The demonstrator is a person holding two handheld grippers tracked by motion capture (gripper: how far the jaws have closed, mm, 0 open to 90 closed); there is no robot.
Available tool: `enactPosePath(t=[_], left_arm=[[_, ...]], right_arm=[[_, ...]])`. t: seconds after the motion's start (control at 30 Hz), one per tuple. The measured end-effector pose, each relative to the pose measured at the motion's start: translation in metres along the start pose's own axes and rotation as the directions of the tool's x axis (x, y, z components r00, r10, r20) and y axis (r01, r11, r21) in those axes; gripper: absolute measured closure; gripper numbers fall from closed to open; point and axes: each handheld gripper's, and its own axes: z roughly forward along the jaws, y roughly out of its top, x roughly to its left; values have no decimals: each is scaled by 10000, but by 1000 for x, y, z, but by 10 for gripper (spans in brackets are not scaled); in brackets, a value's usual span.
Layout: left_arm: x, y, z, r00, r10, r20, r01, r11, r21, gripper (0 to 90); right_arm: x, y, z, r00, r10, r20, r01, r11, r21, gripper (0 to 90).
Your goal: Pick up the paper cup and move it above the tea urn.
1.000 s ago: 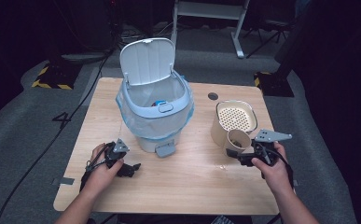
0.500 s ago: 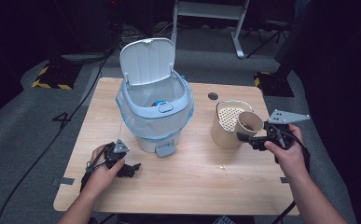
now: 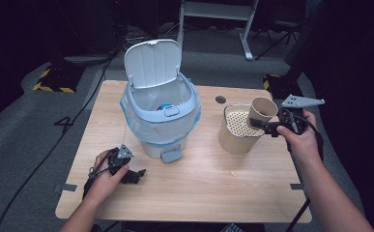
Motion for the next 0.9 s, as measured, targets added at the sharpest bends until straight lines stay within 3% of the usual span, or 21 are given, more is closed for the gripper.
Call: enactPosePath(t=[0.3, 0.57, 0.8, 0.9], left_arm=[[0, 0, 0, 10000, 1, 14, -1, 10000, -5, 1], [-1, -1, 0, 10000, -75, 20, 75, 10000, -41, 3], [-1, -1, 0, 9999, -90, 47, 90, 10000, -35, 3], [-1, -1, 0, 10000, -90, 25, 90, 9999, -43, 3]], right_arm=[[-26, -2, 21, 9994, 196, 271, -195, 9998, -41, 308], [-35, -7, 38, 9981, 12, 620, -43, 9987, 508, 308], [-41, -9, 44, 9979, 116, 639, -142, 9991, 399, 309], [-40, -9, 44, 9977, -61, 672, 28, 9988, 487, 309]])
